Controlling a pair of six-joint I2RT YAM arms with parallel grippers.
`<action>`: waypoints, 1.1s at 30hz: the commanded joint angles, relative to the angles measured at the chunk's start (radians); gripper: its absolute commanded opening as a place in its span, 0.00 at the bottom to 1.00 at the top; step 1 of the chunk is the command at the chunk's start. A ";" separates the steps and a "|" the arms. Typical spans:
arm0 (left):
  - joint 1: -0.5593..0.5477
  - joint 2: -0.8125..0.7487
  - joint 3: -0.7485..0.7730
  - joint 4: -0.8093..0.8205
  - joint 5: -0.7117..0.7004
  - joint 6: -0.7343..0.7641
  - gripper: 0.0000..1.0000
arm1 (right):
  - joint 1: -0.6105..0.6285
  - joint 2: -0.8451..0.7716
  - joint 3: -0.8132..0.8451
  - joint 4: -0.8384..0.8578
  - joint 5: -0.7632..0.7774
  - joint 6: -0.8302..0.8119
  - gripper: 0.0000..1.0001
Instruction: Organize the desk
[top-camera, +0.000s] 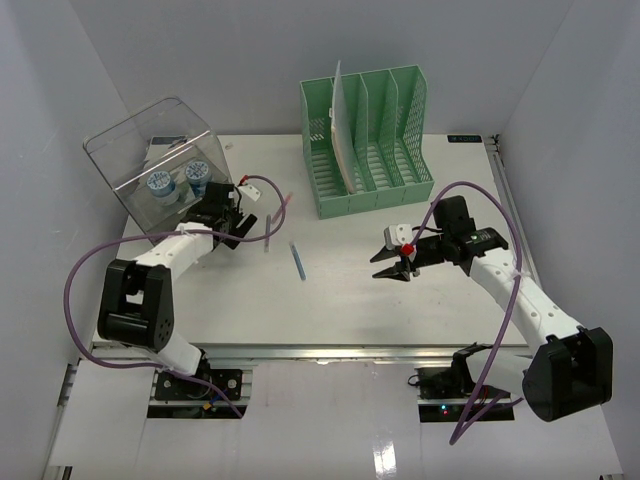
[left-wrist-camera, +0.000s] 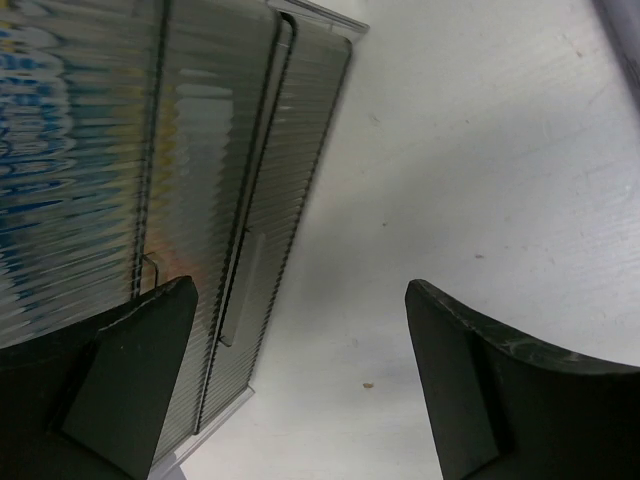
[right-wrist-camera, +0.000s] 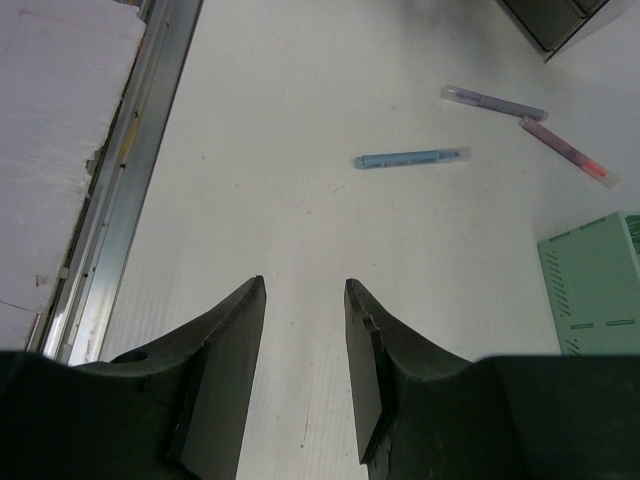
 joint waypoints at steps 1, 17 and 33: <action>0.009 -0.010 0.047 0.073 -0.078 0.020 0.98 | -0.006 -0.023 -0.008 0.017 -0.017 -0.019 0.44; 0.009 -0.384 -0.321 0.390 0.314 -0.599 0.36 | -0.008 -0.003 -0.008 0.018 -0.005 -0.015 0.45; 0.016 -0.706 -1.020 1.081 -0.258 -1.800 0.98 | -0.011 -0.002 -0.012 0.021 -0.002 -0.007 0.46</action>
